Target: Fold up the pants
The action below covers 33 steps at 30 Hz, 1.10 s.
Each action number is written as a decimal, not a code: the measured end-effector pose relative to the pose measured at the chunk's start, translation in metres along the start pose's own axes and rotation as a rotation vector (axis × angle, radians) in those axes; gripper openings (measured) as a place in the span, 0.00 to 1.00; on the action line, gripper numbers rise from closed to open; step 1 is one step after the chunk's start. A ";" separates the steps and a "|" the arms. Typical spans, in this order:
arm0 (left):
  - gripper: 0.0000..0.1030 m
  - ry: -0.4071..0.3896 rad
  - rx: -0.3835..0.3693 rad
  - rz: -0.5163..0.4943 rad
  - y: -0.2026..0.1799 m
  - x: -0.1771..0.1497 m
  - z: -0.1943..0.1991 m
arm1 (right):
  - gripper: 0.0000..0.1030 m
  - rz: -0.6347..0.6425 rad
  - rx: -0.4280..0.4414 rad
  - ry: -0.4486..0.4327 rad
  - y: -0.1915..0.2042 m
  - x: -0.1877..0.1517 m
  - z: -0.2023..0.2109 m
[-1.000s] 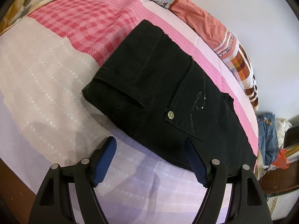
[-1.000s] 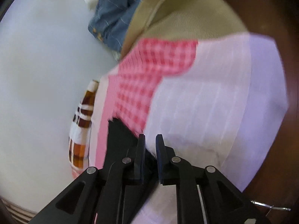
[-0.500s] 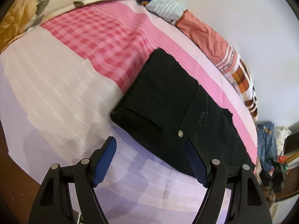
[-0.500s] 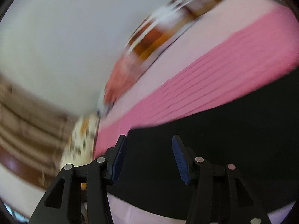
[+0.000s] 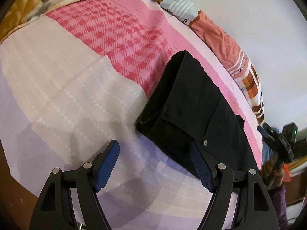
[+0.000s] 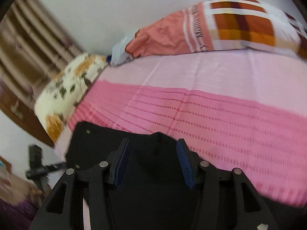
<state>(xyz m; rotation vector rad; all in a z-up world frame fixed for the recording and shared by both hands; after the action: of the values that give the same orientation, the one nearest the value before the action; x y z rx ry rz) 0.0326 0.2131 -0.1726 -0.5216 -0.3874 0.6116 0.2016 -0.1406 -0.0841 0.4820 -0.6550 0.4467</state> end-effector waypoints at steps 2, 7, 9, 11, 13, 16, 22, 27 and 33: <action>0.74 -0.010 0.000 -0.004 -0.001 0.001 0.000 | 0.40 0.035 -0.004 0.047 -0.001 0.002 -0.016; 0.74 -0.027 0.011 0.001 0.001 0.004 0.000 | 0.35 0.097 0.021 0.151 -0.001 -0.004 -0.051; 0.74 -0.030 0.013 0.000 0.001 0.004 0.000 | 0.35 0.120 0.051 0.168 0.003 -0.005 -0.058; 0.74 -0.034 0.025 -0.006 0.001 0.004 -0.001 | 0.26 0.160 0.072 0.184 0.009 -0.004 -0.061; 0.74 -0.037 0.036 -0.011 -0.001 0.004 -0.002 | 0.19 0.226 0.056 0.204 0.017 -0.004 -0.063; 0.75 -0.041 0.042 -0.009 -0.001 0.005 -0.003 | 0.12 0.257 0.026 0.207 0.016 -0.001 -0.066; 0.76 -0.052 0.044 -0.002 -0.003 0.004 -0.004 | 0.05 0.260 -0.107 0.152 0.013 0.003 -0.071; 0.78 -0.056 0.045 0.004 -0.004 0.006 -0.005 | 0.04 0.199 -0.129 0.116 0.002 0.001 -0.079; 0.78 -0.043 0.023 0.028 0.001 0.012 0.000 | 0.05 0.147 -0.088 0.069 -0.007 -0.002 -0.078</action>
<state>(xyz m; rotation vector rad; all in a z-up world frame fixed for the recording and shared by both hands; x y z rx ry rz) 0.0412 0.2212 -0.1705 -0.4932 -0.4136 0.6548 0.2403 -0.1040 -0.1413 0.3346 -0.6433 0.5684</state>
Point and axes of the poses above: each gripper's, at about its wrist camera, not at the fingertips, and z roughly against the way its jaws point, y to its left, x to its top, the point moved 3 cm from there along -z, roughly the way its jaws point, and after that the axes turned 11 degrees about z, right-handed, at the moved point
